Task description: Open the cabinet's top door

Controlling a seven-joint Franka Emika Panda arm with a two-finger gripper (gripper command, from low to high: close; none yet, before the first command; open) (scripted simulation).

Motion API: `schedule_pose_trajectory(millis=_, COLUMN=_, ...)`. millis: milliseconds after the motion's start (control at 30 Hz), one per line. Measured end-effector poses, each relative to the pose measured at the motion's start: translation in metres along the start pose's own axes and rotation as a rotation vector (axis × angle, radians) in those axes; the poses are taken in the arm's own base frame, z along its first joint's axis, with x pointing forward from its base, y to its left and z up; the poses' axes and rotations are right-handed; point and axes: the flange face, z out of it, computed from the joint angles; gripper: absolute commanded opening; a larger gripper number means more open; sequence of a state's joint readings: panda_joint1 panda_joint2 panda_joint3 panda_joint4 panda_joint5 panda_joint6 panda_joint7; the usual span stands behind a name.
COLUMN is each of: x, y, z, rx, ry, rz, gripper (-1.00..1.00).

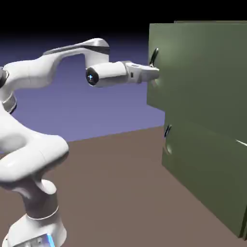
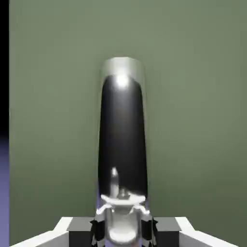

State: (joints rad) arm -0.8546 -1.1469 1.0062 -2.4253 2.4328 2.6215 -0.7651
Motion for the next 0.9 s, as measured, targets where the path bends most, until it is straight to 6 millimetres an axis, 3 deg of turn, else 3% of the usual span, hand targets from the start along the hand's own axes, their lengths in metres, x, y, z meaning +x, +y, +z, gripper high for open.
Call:
schedule_pose_trajectory(millis=433, x=0.040, y=0.040, z=-0.125, rx=0.190, ry=-0.191, rz=-0.001, gripper=-1.00)
schedule_pose_trajectory(millis=900, x=0.088, y=0.087, z=-0.210, rx=0.341, ry=-0.342, rz=-0.001, gripper=-1.00)
